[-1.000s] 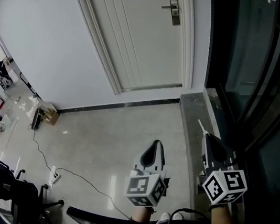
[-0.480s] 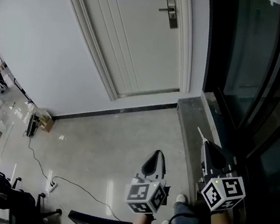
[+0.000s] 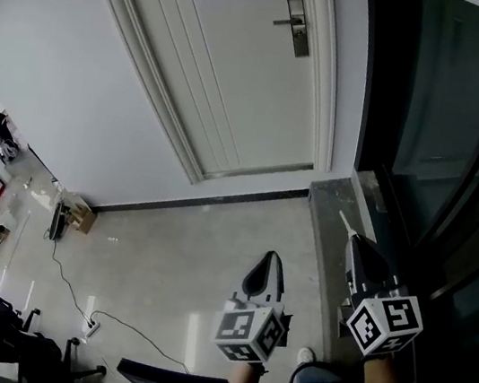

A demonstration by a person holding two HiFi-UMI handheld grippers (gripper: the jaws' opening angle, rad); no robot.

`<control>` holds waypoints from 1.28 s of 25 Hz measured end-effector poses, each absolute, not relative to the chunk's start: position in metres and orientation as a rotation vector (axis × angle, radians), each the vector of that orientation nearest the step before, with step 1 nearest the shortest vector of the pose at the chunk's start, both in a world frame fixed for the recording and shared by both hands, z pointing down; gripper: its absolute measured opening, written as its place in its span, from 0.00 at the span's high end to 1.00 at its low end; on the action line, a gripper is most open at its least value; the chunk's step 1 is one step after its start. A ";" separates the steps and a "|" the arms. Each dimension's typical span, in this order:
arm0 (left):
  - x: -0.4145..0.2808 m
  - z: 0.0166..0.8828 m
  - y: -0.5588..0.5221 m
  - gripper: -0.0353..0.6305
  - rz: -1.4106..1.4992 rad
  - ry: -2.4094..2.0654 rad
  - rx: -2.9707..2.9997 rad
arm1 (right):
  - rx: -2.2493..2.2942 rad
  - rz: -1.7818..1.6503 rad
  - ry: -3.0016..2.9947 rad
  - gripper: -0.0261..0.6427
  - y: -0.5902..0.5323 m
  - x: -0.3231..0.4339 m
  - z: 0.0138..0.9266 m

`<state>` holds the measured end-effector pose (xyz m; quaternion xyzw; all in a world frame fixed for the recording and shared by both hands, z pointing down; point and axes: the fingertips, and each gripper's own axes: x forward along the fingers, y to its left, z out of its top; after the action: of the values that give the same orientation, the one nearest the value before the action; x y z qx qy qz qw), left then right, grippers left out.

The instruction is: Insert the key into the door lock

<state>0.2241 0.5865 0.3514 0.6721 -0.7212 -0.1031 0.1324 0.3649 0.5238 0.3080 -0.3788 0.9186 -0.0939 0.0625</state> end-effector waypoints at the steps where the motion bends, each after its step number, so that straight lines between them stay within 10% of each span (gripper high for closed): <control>1: 0.223 0.351 0.577 0.95 -0.301 -2.096 1.949 | -1.140 -0.284 2.780 0.94 0.514 0.363 0.307; 32: 0.072 0.347 0.345 0.95 -0.327 -2.096 2.006 | -1.134 -0.259 2.766 0.94 0.288 0.210 0.310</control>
<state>0.0718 0.3451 0.3469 0.6830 -0.7134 -0.1112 0.1107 0.2096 0.2879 0.3102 -0.3770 0.9195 -0.0862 0.0702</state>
